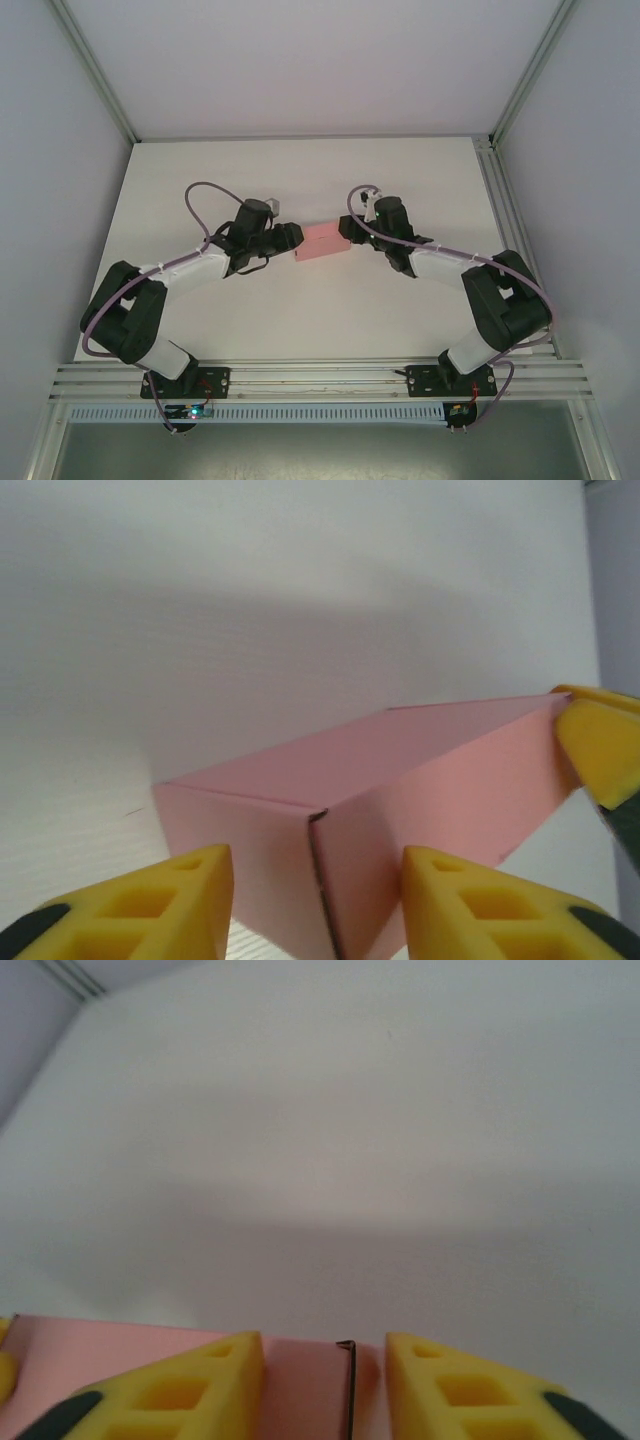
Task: Assemble paper box
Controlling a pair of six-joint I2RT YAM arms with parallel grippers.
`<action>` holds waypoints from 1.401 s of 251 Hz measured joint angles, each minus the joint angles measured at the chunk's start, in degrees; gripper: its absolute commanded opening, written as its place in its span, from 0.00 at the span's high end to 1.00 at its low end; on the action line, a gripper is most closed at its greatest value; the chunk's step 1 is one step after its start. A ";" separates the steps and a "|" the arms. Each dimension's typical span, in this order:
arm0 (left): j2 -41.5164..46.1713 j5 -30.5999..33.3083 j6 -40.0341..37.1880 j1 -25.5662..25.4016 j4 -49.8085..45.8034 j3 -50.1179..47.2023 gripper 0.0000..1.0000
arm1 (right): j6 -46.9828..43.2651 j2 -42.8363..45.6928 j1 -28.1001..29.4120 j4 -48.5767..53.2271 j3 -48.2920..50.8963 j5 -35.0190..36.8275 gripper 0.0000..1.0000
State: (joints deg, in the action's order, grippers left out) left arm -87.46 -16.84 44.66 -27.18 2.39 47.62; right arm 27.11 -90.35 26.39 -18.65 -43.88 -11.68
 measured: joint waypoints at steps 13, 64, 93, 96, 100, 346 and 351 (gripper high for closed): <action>0.02 0.63 -1.14 0.11 -2.19 1.03 0.39 | 0.17 0.11 0.02 3.98 -1.79 0.13 0.44; 0.13 2.60 -5.27 0.20 -11.58 4.57 0.00 | -2.29 1.09 0.74 16.59 -7.78 1.49 0.22; 1.68 4.83 -7.48 0.20 -16.83 7.48 0.00 | -6.05 3.41 0.59 19.87 -11.50 1.92 0.02; 1.99 5.20 -7.69 0.20 -17.27 7.85 0.00 | -6.62 3.72 0.55 20.06 -11.82 1.79 0.02; 2.54 5.75 -8.17 0.20 -18.01 8.50 0.00 | -7.15 4.33 0.37 20.17 -12.31 1.75 0.02; 34.75 44.59 -6.51 0.68 -39.82 -3.32 0.00 | -96.21 -20.98 7.65 62.05 -45.66 -0.15 0.35; 34.91 44.63 -6.47 0.68 -39.82 -3.45 0.00 | -96.65 -21.46 7.85 62.27 -45.83 0.37 0.40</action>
State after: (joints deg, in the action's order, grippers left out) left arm -52.56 27.79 38.20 -26.50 -37.43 44.16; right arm -69.54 -111.81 34.24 43.62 -89.71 -11.31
